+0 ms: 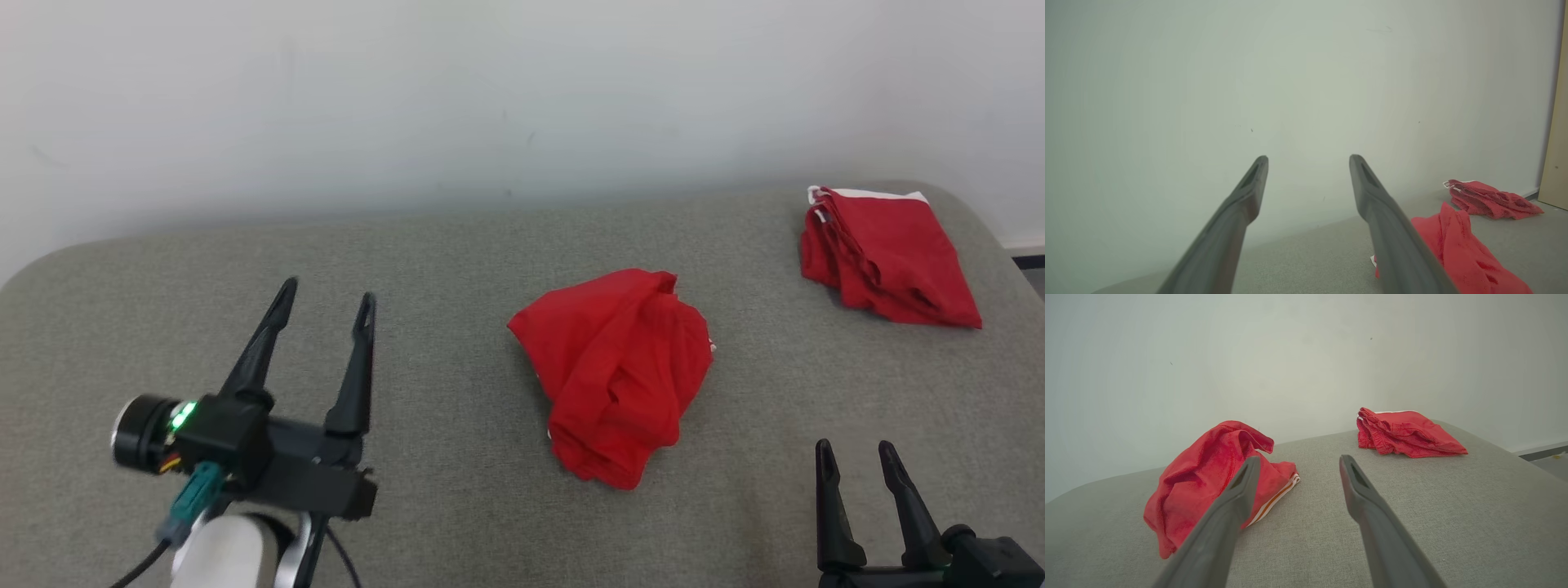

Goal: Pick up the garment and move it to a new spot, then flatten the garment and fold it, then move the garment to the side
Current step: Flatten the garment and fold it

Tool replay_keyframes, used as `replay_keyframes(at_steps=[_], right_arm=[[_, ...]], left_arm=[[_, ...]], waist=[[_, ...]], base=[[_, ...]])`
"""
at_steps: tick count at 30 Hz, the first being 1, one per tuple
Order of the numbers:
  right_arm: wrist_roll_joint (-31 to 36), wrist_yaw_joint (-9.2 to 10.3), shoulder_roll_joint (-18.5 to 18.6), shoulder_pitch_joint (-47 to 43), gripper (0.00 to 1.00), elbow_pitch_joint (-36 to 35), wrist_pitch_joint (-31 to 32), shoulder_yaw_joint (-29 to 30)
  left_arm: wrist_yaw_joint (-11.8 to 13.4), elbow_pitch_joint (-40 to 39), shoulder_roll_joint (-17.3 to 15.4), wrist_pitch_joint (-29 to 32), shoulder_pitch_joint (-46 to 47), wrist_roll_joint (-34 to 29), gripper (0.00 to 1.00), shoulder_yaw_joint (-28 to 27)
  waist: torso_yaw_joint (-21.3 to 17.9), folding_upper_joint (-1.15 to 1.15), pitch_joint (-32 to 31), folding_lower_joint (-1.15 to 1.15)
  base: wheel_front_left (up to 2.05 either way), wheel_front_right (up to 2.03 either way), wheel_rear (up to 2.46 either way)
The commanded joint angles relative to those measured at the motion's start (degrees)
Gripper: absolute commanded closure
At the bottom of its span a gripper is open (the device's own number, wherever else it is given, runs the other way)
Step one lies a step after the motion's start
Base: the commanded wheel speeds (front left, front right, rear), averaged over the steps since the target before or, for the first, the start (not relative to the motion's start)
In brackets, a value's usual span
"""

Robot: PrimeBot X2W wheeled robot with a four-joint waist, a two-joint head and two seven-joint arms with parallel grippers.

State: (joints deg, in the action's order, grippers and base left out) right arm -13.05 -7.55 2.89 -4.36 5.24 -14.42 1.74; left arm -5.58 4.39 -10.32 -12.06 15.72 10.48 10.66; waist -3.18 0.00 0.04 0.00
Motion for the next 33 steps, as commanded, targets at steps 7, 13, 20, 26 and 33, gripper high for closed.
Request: replay_keyframes(at_steps=[7,13,20,26,33], right_arm=[[-0.6,0.12,0.0,1.8,0.00,0.5,-0.4,-0.5],[-1.3,0.12,0.0,2.7,0.00,0.9,-0.7,-0.7],[-2.2,0.12,0.0,3.8,0.00,1.5,-0.8,-0.9],[-2.7,0.12,0.0,4.3,0.00,1.1,-0.8,-0.8],[-2.5,0.12,0.0,4.7,0.00,0.8,-0.8,-0.7]], left_arm=[[-1.5,5.5,2.6,1.3,10.2,-0.2,0.00,7.4],[-1.8,11.6,3.7,2.0,13.6,1.2,0.00,12.8],[-1.8,17.7,3.4,4.3,14.1,2.2,0.00,18.6],[-1.9,21.8,2.5,7.3,13.6,3.7,0.00,22.0],[-1.7,26.7,1.9,7.3,13.7,5.1,1.00,22.8]], waist=[[-6.2,0.00,3.9,0.00],[-9.4,0.00,6.1,0.00],[-11.3,0.00,8.0,0.00],[-11.7,0.00,8.5,0.00],[-12.4,0.00,8.1,0.00]], base=[[0.00,0.00,0.00],[0.00,0.00,0.00],[0.00,0.00,0.00],[0.00,0.00,0.00],[0.00,0.00,0.00]])
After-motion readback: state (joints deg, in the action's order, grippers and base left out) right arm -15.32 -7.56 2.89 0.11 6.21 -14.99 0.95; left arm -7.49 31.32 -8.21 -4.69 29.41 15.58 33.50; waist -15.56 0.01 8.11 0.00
